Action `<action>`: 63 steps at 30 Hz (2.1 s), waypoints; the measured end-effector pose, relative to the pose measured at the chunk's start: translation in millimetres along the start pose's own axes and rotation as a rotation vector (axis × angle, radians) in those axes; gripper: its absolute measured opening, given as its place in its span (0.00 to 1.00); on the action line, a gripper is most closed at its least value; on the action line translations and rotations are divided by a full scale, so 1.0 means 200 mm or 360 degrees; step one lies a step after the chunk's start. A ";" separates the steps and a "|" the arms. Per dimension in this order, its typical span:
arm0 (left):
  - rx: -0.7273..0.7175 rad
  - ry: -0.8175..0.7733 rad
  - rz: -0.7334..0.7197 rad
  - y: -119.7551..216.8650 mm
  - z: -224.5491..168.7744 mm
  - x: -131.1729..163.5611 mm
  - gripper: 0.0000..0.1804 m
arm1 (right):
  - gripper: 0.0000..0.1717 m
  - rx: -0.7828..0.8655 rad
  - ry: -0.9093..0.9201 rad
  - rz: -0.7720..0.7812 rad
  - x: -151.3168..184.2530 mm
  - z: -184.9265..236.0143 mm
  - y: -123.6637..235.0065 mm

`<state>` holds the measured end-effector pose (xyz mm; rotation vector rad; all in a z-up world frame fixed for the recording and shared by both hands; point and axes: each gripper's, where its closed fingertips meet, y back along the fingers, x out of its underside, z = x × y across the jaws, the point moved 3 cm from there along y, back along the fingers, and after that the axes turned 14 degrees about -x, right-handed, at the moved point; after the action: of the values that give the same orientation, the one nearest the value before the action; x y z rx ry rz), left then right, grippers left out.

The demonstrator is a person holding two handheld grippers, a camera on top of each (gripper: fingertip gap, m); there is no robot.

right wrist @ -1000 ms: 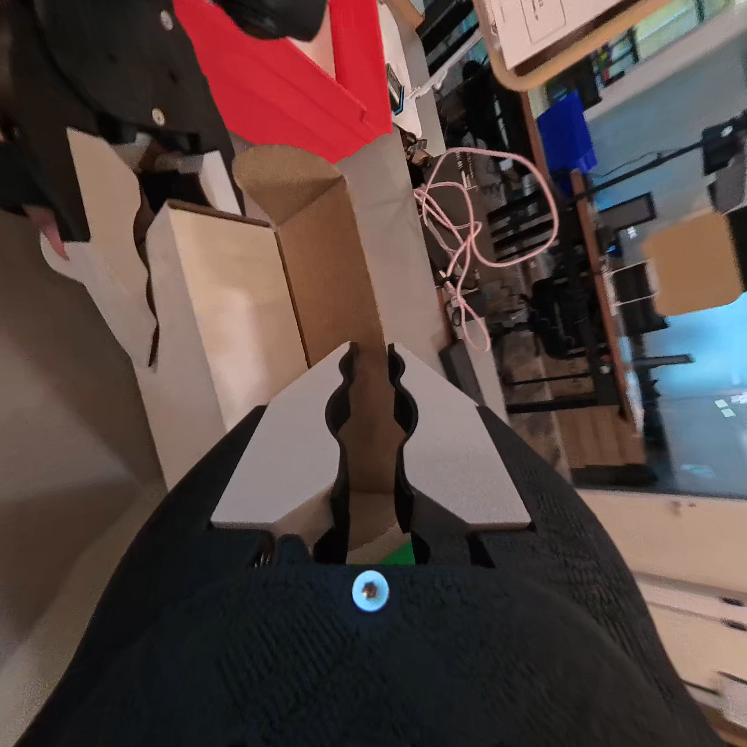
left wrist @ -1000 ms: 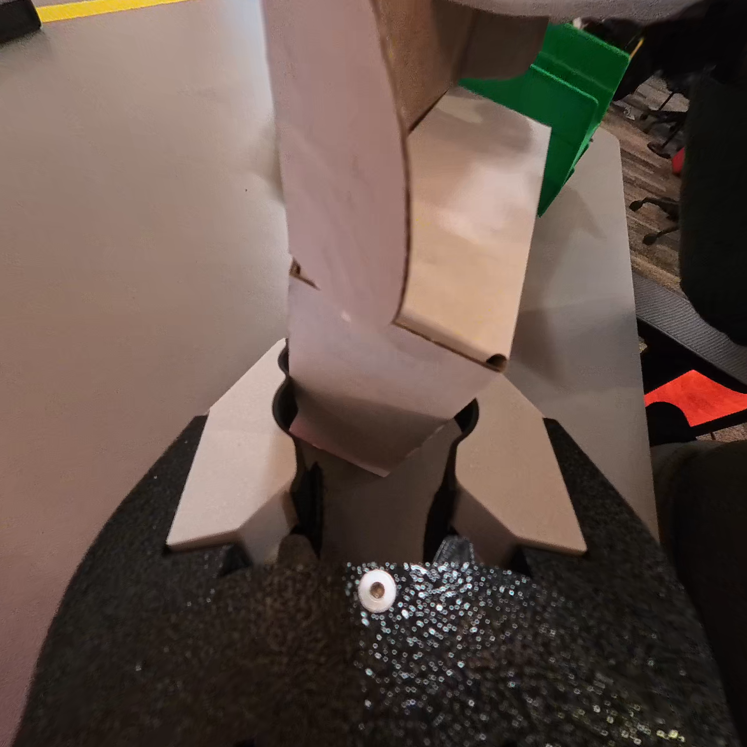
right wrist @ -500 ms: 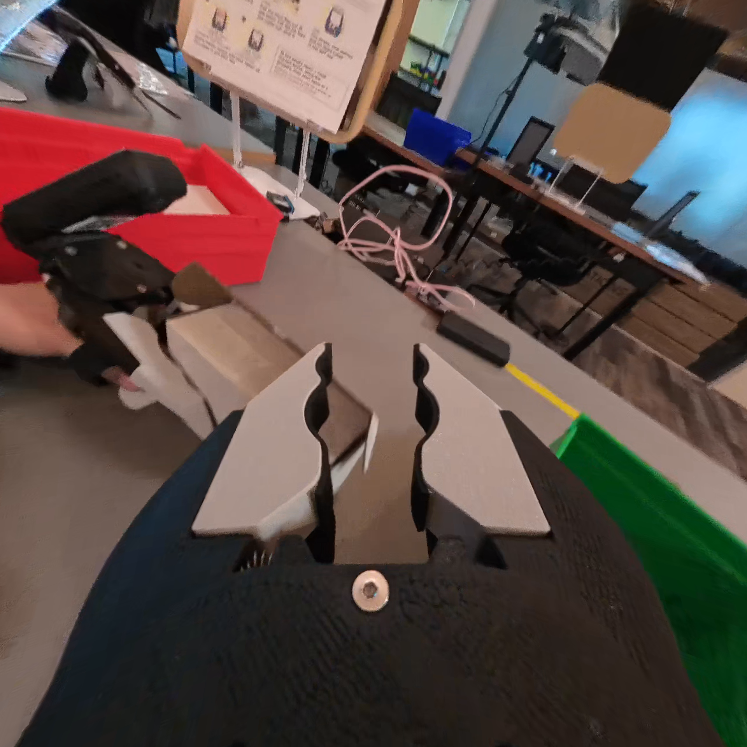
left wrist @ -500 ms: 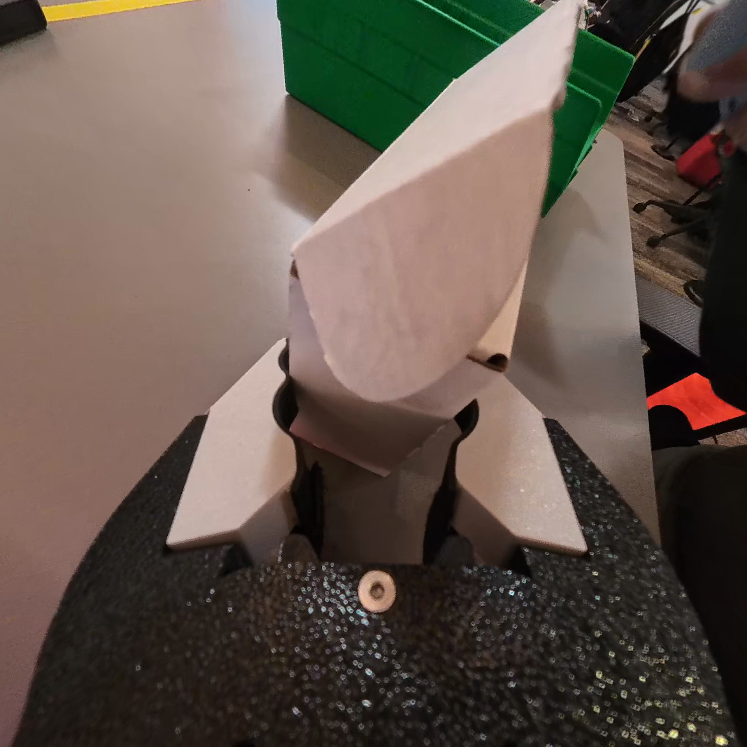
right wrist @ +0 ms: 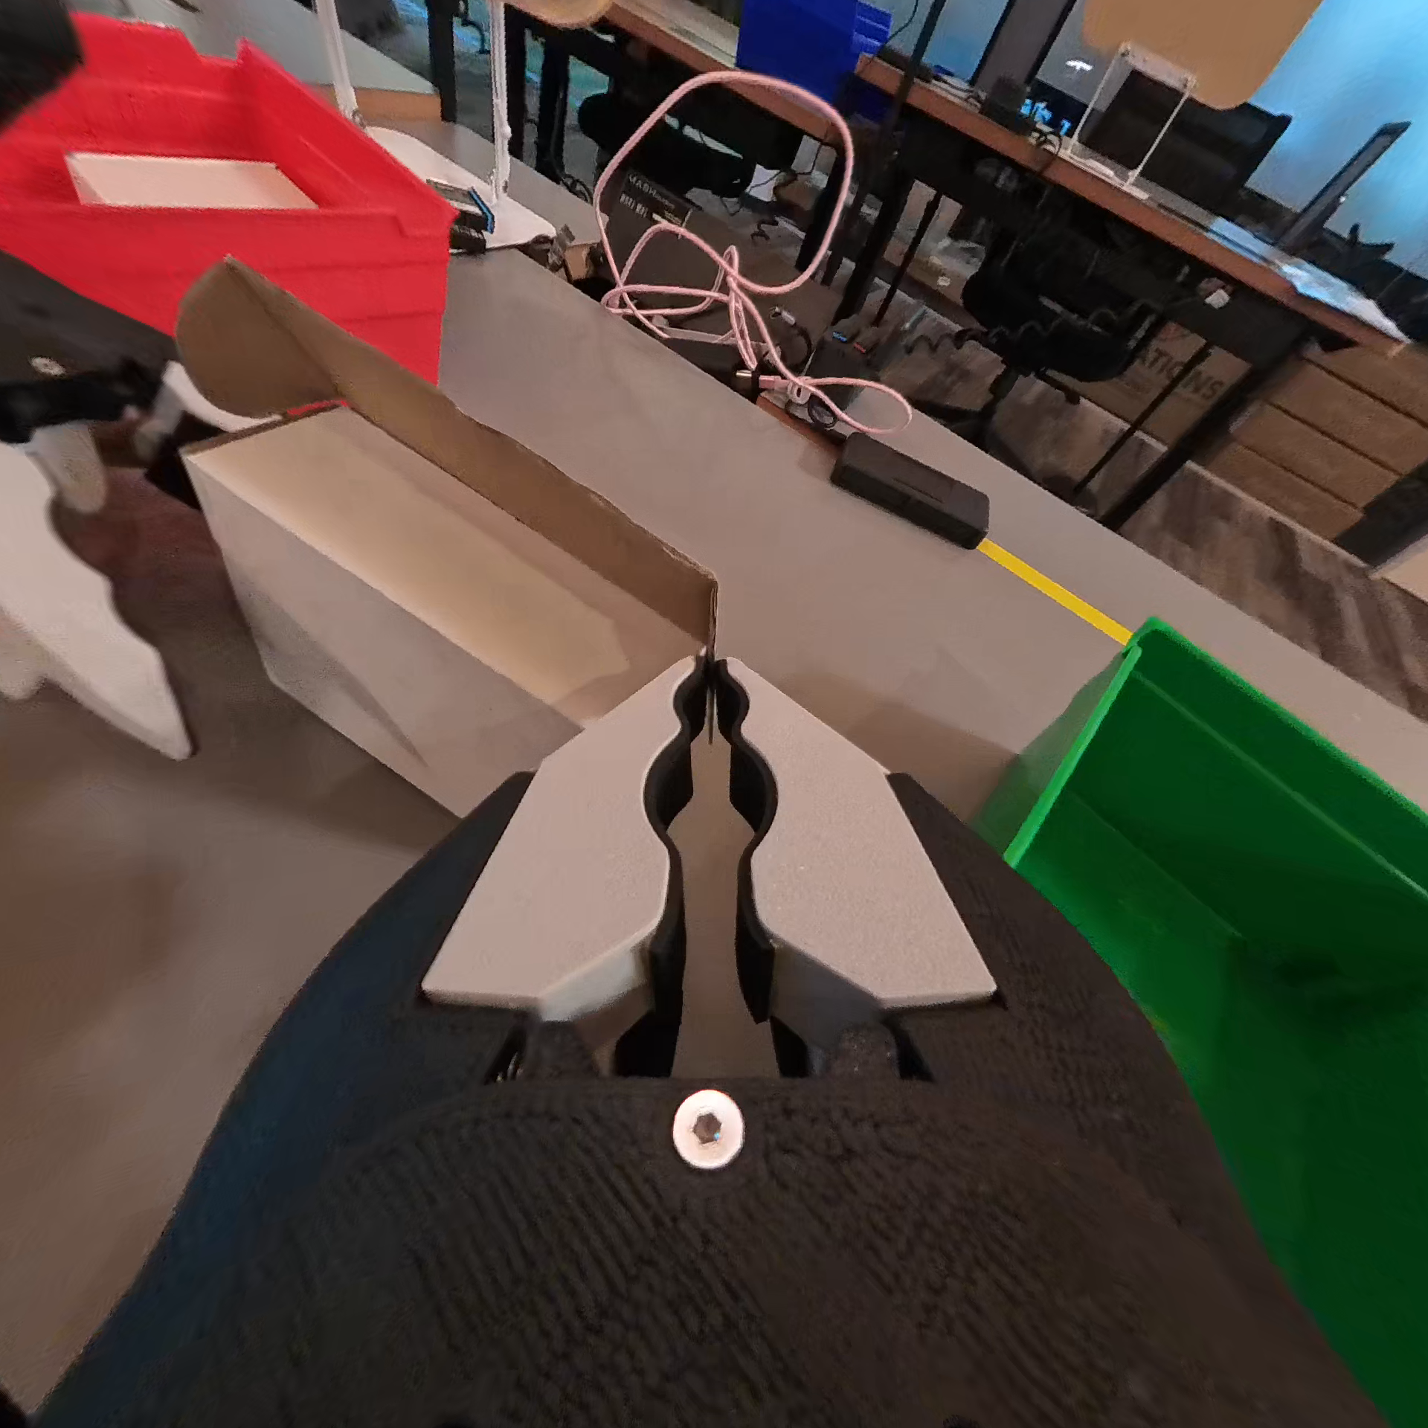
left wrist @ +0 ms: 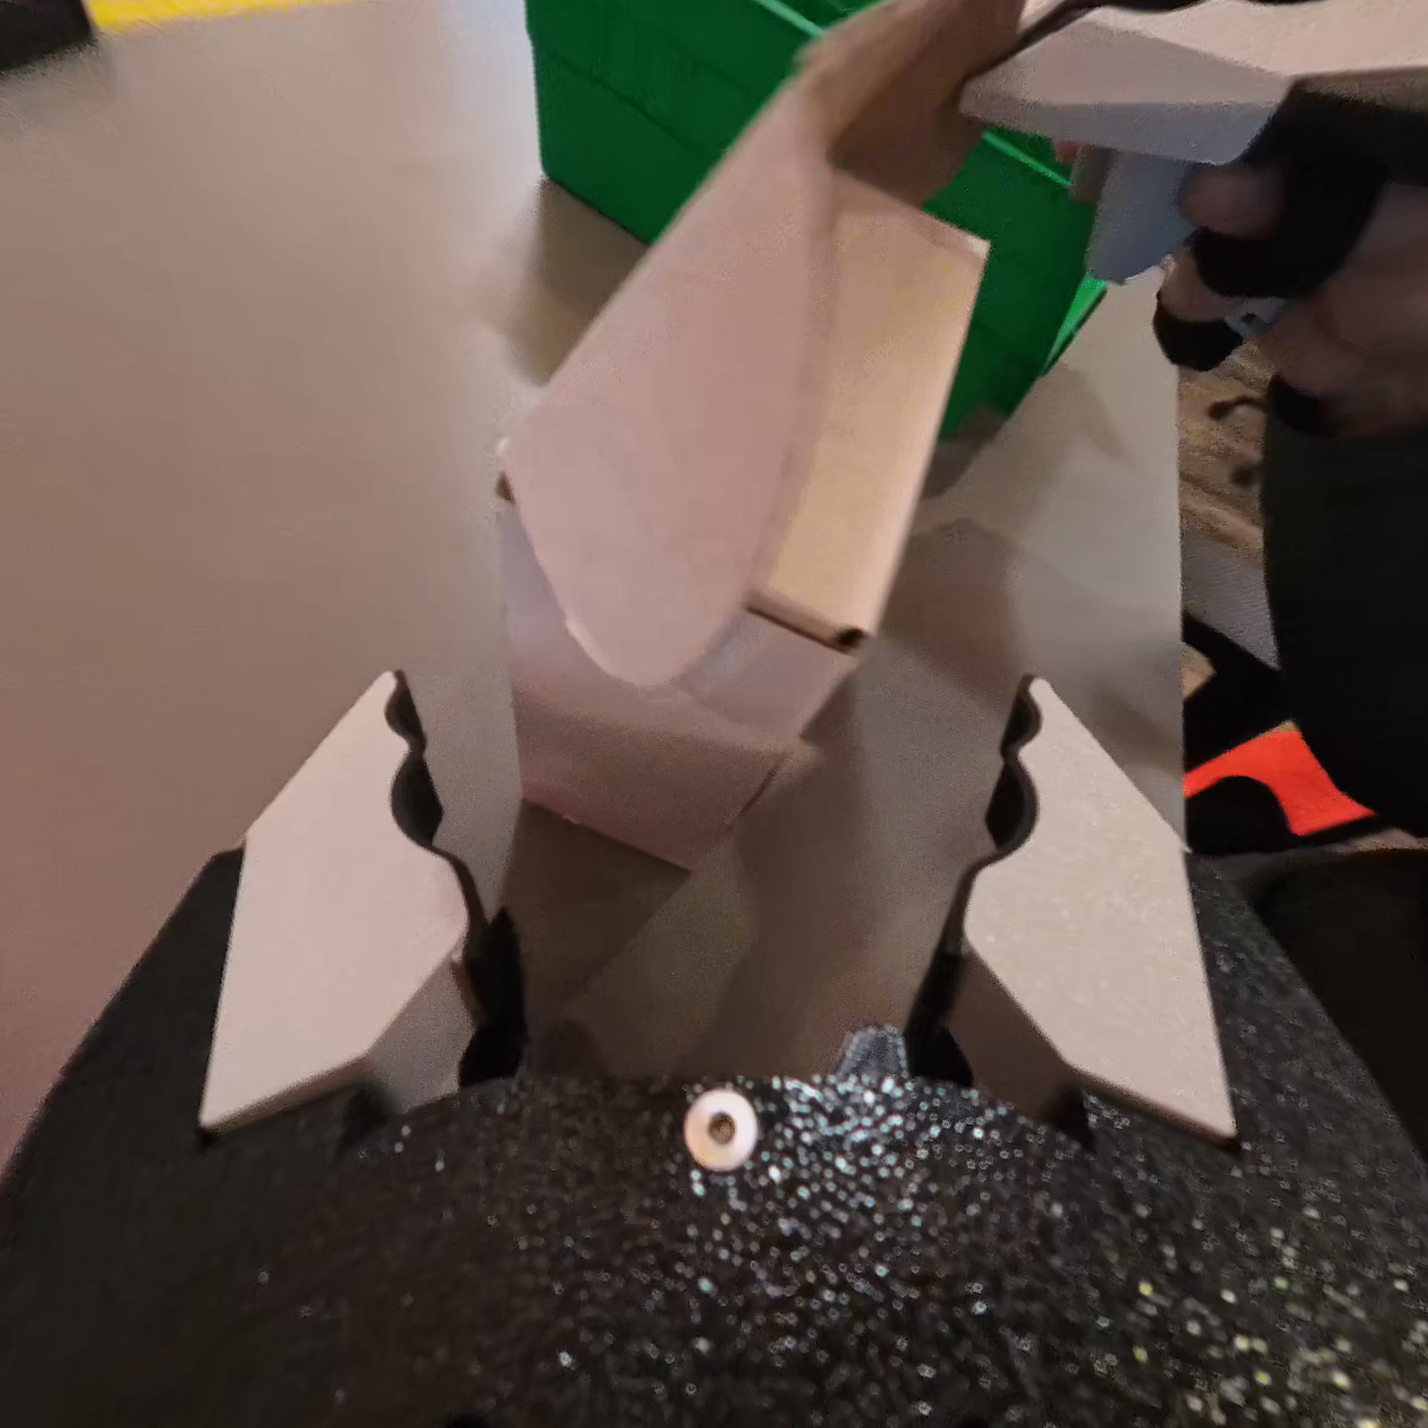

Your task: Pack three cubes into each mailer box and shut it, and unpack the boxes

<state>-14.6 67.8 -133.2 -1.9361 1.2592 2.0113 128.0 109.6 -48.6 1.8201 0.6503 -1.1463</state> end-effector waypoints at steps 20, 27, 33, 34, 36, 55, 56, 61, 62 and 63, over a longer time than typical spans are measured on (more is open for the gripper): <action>-0.0533 0.0070 -0.0395 0.38 0.01 -0.32 0.14 | 0.00 -0.0064 -0.0151 -0.0028 -0.02 -0.02 0.00; -0.0499 0.0092 -0.0302 0.38 0.02 -0.37 0.02 | 0.00 -0.0119 -0.0258 -0.0068 -0.04 -0.03 -0.01; -0.0492 0.0137 -0.0213 0.36 0.04 -0.39 0.02 | 0.01 -0.0179 -0.0397 -0.0043 -0.06 -0.03 -0.03; -0.0489 0.0146 -0.0204 0.35 0.04 -0.39 0.02 | 0.02 -0.0184 -0.0413 -0.0032 -0.06 -0.04 -0.03; -0.0481 0.0167 -0.0202 0.35 0.04 -0.39 0.02 | 0.02 -0.0184 -0.0428 -0.0028 -0.06 -0.04 -0.03; -0.0527 0.0195 -0.0268 0.33 0.00 -0.31 0.01 | 0.01 -0.0236 -0.0472 -0.0053 0.01 -0.03 -0.03; -0.0499 0.0217 -0.0272 0.33 -0.01 -0.31 0.01 | 0.01 -0.0248 -0.0483 -0.0063 0.02 -0.02 -0.03; -0.0470 0.0214 -0.0218 0.32 -0.03 -0.26 0.01 | 0.02 -0.0243 -0.0453 -0.0027 0.06 0.00 -0.03; -0.0454 0.0215 -0.0209 0.32 -0.03 -0.25 0.01 | 0.02 -0.0250 -0.0456 -0.0022 0.06 0.00 -0.03; -0.0431 0.0222 -0.0192 0.33 -0.04 -0.24 0.01 | 0.02 -0.0266 -0.0468 -0.0011 0.07 0.01 -0.02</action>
<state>-35.3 42.7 -58.0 -2.2459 0.9057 2.1106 129.6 110.0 -63.3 1.4742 0.5617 -1.2926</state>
